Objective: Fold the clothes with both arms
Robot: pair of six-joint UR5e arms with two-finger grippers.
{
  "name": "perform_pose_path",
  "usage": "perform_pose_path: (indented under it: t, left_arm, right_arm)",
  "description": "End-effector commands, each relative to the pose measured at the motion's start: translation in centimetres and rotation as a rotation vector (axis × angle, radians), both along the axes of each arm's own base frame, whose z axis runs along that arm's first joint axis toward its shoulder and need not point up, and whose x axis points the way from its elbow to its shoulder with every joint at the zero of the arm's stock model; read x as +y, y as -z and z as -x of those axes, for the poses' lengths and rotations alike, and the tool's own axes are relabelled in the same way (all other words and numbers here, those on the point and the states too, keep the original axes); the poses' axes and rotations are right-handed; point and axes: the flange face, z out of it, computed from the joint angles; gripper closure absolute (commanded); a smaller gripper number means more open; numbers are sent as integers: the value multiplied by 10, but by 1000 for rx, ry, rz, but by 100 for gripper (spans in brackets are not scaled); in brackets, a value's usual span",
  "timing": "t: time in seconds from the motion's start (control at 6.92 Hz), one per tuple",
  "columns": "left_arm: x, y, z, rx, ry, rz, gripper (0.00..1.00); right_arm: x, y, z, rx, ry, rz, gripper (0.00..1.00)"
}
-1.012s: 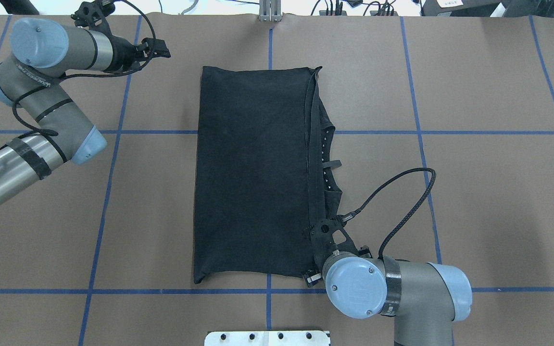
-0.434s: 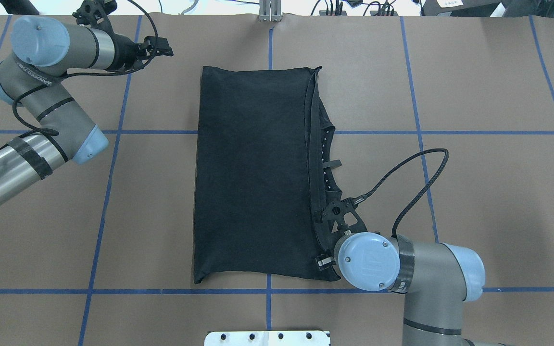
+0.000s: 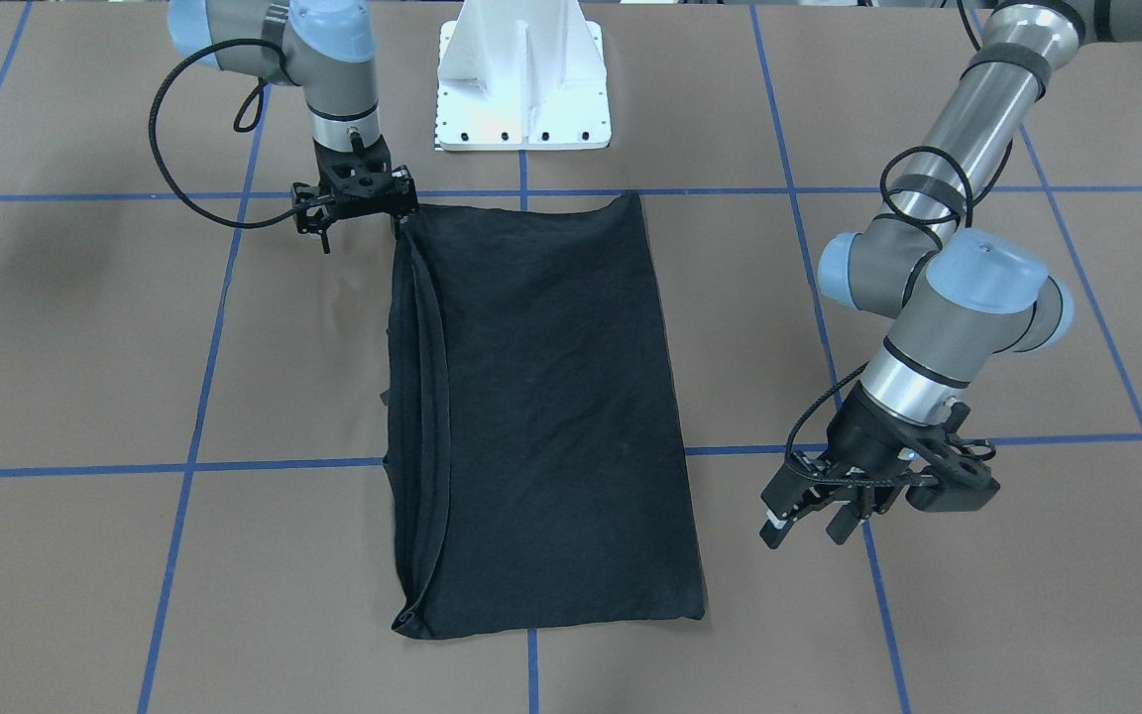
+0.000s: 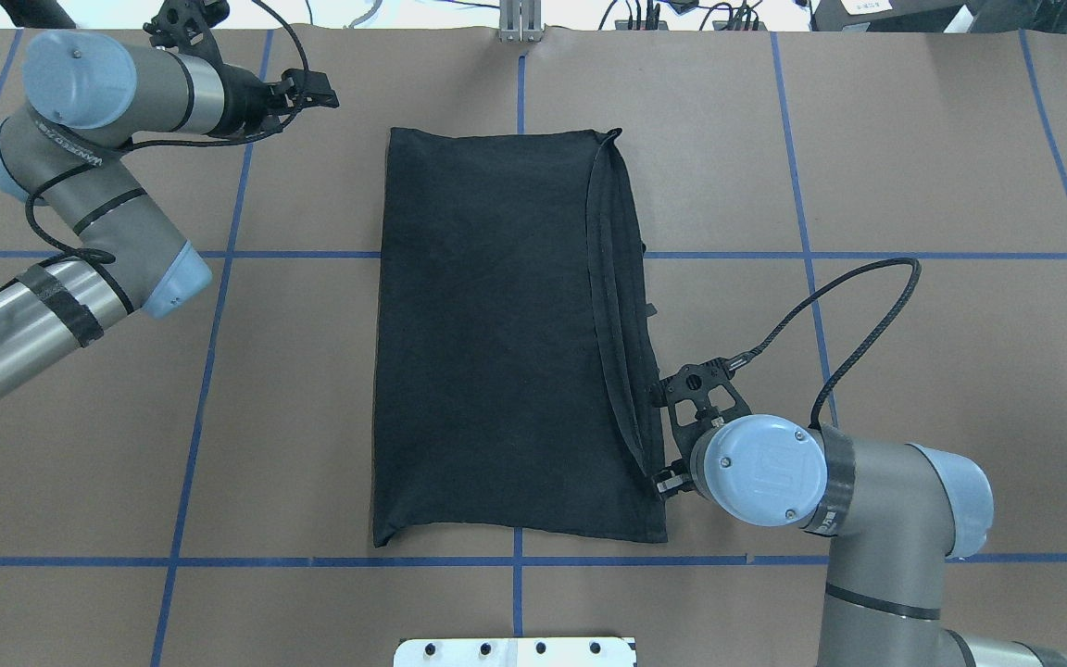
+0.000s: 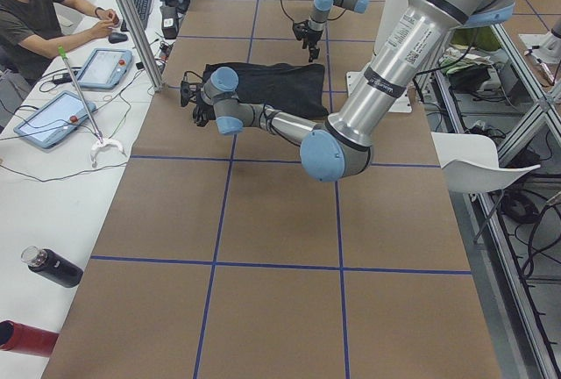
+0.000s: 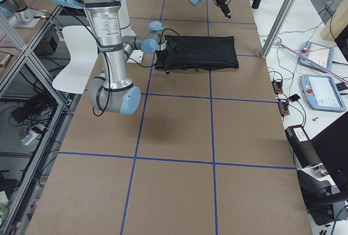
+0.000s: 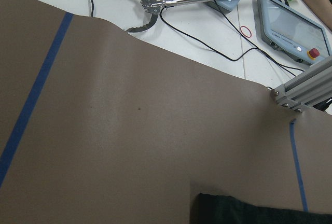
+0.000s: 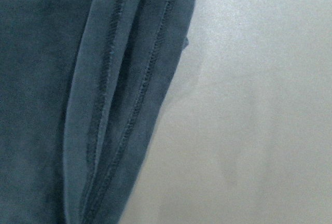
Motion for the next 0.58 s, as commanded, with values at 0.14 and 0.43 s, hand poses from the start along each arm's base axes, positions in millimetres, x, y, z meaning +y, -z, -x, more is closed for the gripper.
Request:
perform_pose_path:
  t: [0.14,0.43]
  left_arm:
    - [2,-1,1,1,-1,1,0]
    - [2,-1,1,1,-1,-2,0]
  right_arm:
    - [-24,45,-4,-85,-19,3,2]
    - [-42,69,34,-90,-30,-9,2]
